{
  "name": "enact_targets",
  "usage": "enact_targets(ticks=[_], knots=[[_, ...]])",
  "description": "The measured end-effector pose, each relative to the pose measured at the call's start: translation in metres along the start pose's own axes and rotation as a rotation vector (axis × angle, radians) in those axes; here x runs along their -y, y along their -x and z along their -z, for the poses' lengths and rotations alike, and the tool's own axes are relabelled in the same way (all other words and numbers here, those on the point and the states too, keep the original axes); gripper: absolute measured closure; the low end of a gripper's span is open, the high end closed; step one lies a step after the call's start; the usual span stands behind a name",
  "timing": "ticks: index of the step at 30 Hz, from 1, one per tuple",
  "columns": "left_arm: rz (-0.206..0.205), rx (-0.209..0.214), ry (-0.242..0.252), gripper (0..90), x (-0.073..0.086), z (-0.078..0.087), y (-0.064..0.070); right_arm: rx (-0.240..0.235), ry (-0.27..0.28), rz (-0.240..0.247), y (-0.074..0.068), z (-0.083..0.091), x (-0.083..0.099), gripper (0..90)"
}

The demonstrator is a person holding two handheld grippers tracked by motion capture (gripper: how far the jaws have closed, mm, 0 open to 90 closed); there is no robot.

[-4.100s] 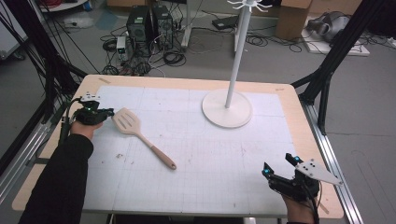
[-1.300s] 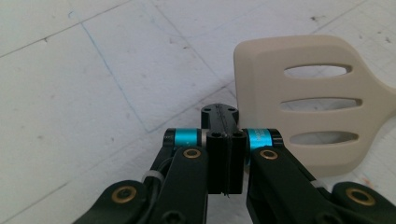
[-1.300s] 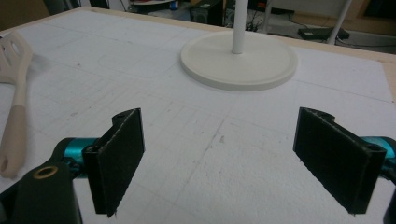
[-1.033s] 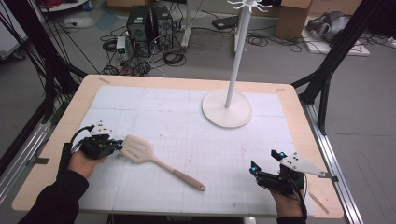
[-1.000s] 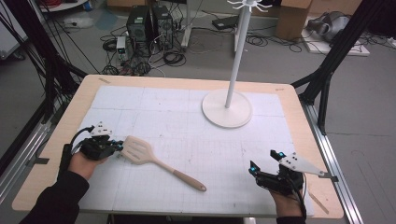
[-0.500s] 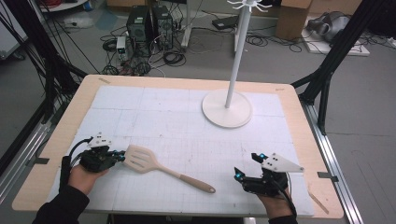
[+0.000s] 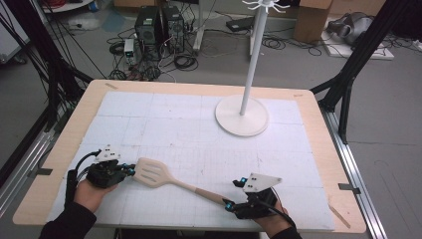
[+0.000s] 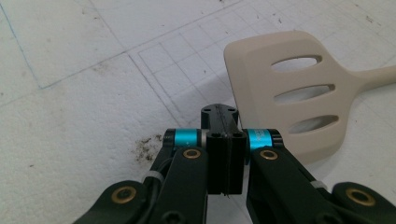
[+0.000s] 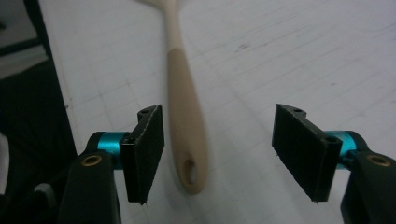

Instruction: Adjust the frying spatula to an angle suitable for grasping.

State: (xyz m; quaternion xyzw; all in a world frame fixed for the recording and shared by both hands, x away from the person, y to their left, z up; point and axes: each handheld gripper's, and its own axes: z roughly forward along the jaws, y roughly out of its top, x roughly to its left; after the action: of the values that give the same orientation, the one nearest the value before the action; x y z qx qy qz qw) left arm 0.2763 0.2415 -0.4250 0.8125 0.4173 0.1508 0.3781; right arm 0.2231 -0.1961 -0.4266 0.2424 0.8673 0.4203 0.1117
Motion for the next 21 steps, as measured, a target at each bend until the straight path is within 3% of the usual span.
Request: enact_targets(ticks=[9,12,17,21], knots=[[0.005,0.003,0.001,89.7,0.000,0.000,0.000,-0.062,-0.125,0.102,-0.005,-0.025,-0.002,55.0],[0.008,0.005,0.002,89.6,0.000,0.001,0.001,-0.097,-0.123,0.115,-0.003,-0.026,-0.003,65.9],[0.004,0.016,-0.009,89.6,0.001,0.001,0.002,-0.094,-0.128,0.140,0.002,-0.026,-0.005,66.6],[0.007,0.017,-0.010,89.6,0.003,0.001,0.005,-0.094,-0.132,0.133,0.014,-0.026,-0.007,66.4]])
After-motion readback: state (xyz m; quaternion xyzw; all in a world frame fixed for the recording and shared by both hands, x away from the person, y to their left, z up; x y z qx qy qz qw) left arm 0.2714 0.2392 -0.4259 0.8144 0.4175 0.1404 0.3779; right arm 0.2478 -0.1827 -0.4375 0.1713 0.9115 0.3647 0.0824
